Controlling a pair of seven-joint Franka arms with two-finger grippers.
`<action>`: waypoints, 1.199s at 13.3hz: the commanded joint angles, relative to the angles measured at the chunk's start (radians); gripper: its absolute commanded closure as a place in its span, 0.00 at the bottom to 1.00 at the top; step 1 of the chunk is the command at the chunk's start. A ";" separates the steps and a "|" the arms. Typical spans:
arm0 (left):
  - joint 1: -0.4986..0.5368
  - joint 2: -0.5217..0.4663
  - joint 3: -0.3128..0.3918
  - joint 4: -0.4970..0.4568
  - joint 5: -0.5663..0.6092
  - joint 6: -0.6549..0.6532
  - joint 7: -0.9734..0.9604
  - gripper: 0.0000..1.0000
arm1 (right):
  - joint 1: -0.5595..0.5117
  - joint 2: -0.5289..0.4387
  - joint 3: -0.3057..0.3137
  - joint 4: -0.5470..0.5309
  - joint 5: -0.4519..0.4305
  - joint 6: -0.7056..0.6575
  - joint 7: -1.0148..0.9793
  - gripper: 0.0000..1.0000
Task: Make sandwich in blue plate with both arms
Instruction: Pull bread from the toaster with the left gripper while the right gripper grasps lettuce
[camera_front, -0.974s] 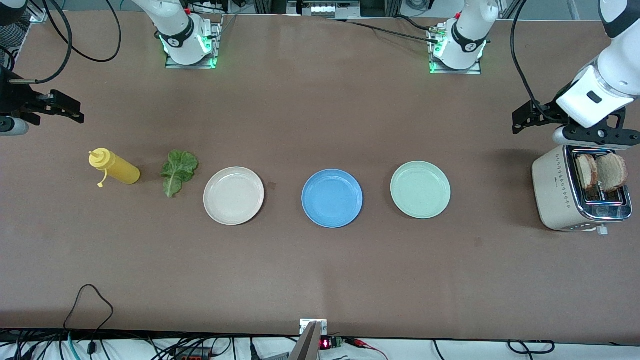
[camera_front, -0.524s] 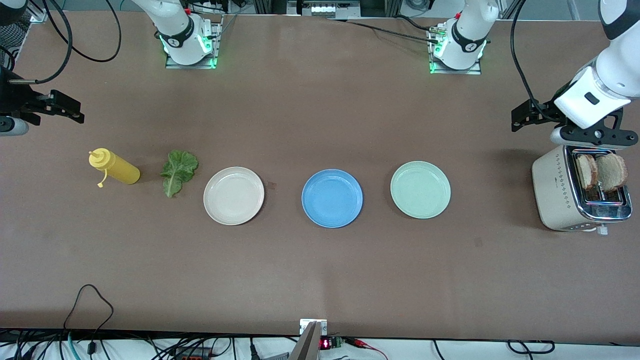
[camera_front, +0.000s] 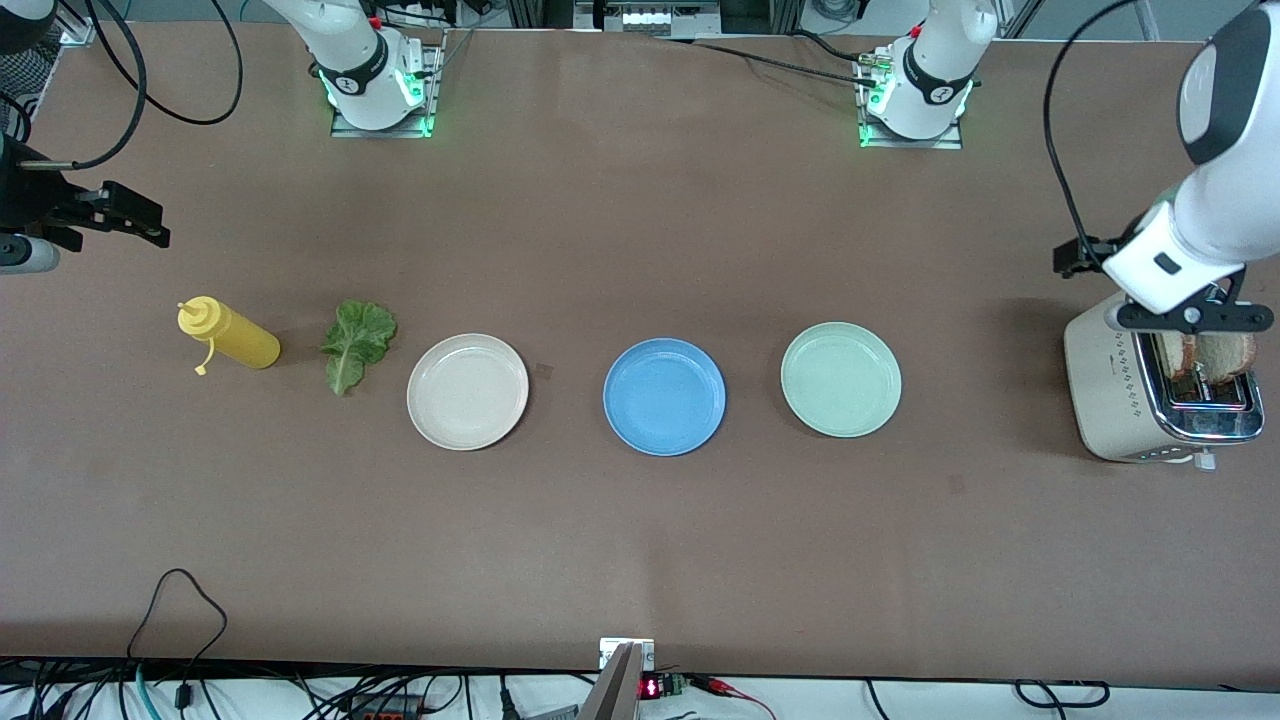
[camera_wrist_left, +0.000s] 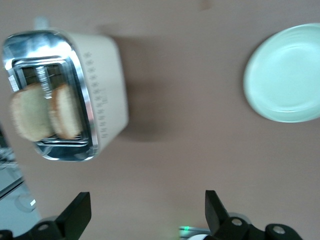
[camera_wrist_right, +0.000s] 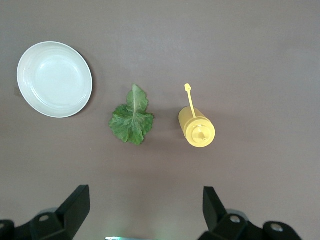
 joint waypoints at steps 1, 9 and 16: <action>0.070 0.085 -0.001 0.050 0.114 0.005 0.132 0.00 | 0.006 0.011 0.001 0.015 0.005 -0.012 0.011 0.00; 0.232 0.170 -0.005 0.022 0.099 0.244 0.288 0.00 | 0.080 0.067 0.001 0.014 -0.010 -0.019 0.002 0.00; 0.292 0.176 -0.007 -0.062 0.051 0.327 0.287 0.26 | 0.081 0.127 0.002 0.012 -0.003 -0.079 -0.007 0.00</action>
